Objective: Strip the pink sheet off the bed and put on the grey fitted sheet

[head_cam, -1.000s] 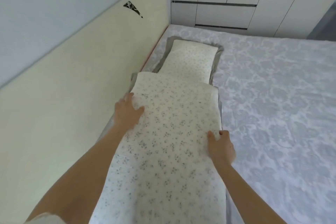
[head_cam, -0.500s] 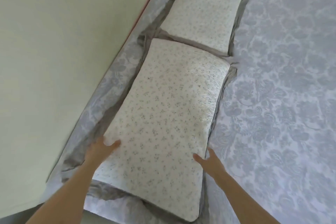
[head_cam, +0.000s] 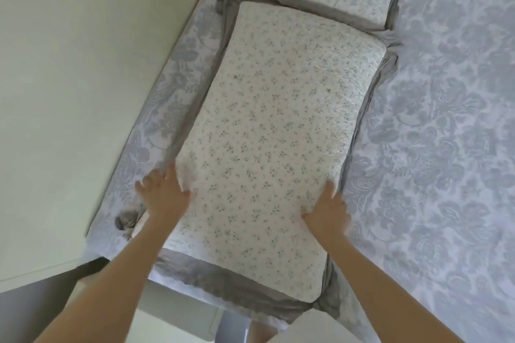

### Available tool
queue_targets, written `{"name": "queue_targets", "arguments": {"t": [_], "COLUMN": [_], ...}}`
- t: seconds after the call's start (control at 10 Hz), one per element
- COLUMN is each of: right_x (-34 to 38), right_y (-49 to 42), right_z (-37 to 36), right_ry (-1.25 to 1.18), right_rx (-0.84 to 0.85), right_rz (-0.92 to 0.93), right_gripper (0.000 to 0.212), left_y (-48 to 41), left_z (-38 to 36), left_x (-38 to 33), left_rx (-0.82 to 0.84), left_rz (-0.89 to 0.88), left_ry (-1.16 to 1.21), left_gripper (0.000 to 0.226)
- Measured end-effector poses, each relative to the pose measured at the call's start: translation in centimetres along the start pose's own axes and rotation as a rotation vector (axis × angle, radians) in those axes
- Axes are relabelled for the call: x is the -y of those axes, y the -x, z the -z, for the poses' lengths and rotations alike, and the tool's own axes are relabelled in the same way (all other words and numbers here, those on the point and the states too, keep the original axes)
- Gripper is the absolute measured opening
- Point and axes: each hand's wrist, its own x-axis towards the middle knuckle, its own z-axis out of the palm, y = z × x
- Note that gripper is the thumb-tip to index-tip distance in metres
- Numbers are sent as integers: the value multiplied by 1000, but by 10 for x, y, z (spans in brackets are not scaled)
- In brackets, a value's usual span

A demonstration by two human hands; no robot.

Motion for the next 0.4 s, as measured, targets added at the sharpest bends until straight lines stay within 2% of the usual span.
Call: {"name": "queue_targets", "arguments": {"t": [0.1,0.2,0.3,0.4], "right_x": [21,21,25,31], "right_y": [10,15,3,12], "right_z": [11,6,18,52], "right_ry": [138,184,315,205], "right_rx": [-352,8,327,192], "right_rz": [349,527,471,459], "right_gripper": [80,72,71,52], "left_y": [23,43,22,15], "left_z": [8,3,3,26], "left_x": [-45,-74,-88,-91], "left_rx": [-319,118,351,443], "left_rz": [-495,-592,-533,-549], "left_ry": [108,-5,-127,-152], "left_gripper": [66,66,72,62]}}
